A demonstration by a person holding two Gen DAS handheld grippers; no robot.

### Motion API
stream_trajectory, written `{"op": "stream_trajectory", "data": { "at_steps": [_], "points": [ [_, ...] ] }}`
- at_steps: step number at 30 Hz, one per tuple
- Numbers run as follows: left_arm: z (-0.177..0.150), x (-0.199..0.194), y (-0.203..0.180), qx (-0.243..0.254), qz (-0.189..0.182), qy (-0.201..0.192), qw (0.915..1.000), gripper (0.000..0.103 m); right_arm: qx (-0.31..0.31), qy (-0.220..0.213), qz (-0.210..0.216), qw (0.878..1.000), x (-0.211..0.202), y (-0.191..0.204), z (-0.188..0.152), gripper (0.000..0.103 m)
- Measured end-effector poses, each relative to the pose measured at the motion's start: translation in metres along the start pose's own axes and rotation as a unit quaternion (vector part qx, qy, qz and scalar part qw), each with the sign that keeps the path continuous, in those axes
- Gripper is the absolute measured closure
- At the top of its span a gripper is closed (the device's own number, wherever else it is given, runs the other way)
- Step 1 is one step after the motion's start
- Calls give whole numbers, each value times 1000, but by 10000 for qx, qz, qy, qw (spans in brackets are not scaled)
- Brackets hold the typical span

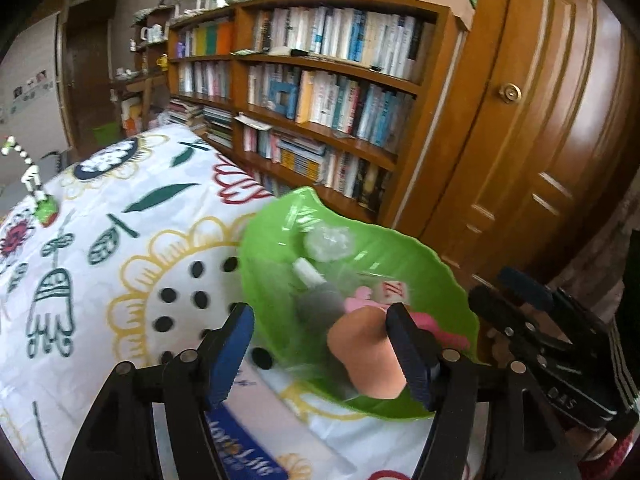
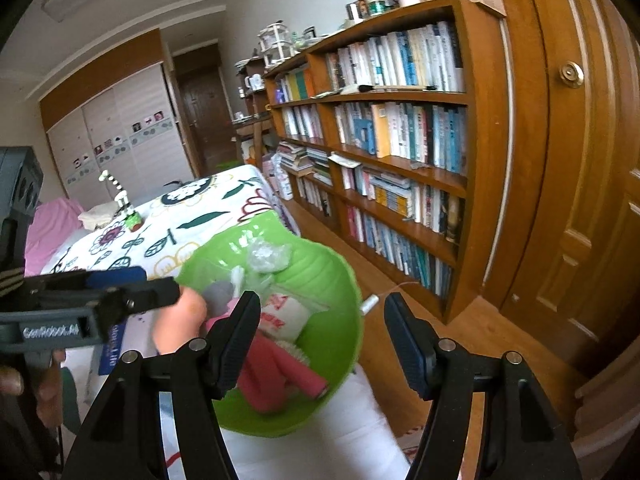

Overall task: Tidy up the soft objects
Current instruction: 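Lower the orange egg into the green bowl and open the left tool, then withdraw both tools from the green bowl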

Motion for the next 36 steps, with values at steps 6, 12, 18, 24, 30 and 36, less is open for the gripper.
{"op": "stream_trajectory", "data": {
  "at_steps": [6,12,18,24,30,36],
  "points": [
    [0,-16,12,156,490,-143,9986,21,-232,33,284,9993,-4,26,-7,37],
    [-1,-32,19,61,500,-303,9983,20,-376,-22,528,9979,-9,48,-7,37],
    [3,-46,31,-117,520,-476,9974,18,-358,0,725,9967,-12,57,-8,37],
    [4,-55,37,-188,589,-568,9965,16,-613,44,1142,9916,-11,81,-9,37],
    [1,-62,44,-268,684,-629,9953,15,-873,281,1026,9905,14,94,-14,37],
    [-3,-61,49,-331,696,-584,9953,15,-1096,419,762,9902,26,92,-18,37]
  ]
}}
Point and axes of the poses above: each gripper's, at about its wrist camera, not at the fingertips, and x roughly the way its jaws point, y to its left, z to its top, the point moved 8 cm from there along x, roughly the way its jaws point, and after that the axes turned 14 degrees about -z, right-handed, at the moved point
